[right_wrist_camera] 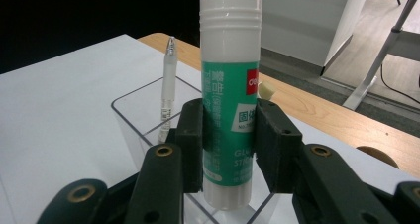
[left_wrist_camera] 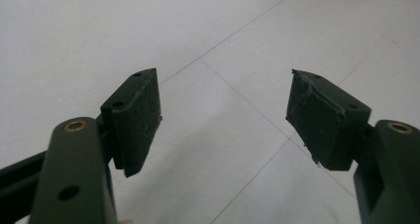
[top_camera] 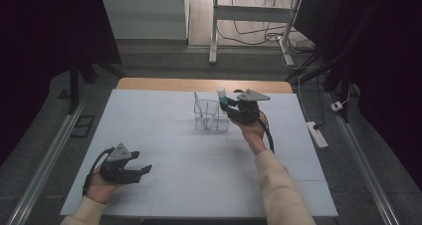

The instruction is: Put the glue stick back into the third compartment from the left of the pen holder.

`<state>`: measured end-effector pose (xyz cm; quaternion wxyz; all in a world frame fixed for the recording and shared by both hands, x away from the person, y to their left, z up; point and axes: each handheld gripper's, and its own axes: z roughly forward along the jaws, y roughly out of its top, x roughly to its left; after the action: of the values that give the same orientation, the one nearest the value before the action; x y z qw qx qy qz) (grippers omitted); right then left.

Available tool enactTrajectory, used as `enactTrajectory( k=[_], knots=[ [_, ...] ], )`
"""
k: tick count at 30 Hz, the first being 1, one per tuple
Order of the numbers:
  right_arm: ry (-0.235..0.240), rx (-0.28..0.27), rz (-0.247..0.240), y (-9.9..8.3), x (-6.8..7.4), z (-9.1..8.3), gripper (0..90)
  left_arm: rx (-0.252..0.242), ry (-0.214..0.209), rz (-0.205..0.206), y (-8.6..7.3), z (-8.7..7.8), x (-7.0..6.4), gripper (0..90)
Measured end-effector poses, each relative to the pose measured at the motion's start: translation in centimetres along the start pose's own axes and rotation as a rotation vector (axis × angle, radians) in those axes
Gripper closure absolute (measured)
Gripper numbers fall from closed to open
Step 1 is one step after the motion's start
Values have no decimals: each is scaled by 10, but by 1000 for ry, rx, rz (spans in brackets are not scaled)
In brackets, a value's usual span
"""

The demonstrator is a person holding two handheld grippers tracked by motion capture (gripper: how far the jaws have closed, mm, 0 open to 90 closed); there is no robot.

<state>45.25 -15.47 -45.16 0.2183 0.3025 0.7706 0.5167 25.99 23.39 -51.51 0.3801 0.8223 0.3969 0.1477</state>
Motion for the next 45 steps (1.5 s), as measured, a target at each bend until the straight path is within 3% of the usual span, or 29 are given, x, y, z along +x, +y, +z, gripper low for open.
enactTrajectory(
  k=[8,10,12,17,32,45],
  knots=[
    [10,1,1,-6,-5,7,644,2,-1,3,1,0,-1,292],
    [31,-7,-3,-8,-6,8,496,3,0,4,1,1,-1,292],
    [-7,-5,-12,-8,-4,6,383,3,0,3,1,1,-1,292],
    [-12,0,-13,-5,-3,-5,353,2,0,4,1,0,-1,292],
    [56,104,-34,-31,-6,-66,376,5,-1,4,1,3,-1,291],
    [24,151,-6,-76,-13,-127,380,6,-8,8,4,5,-3,291]
  ],
)
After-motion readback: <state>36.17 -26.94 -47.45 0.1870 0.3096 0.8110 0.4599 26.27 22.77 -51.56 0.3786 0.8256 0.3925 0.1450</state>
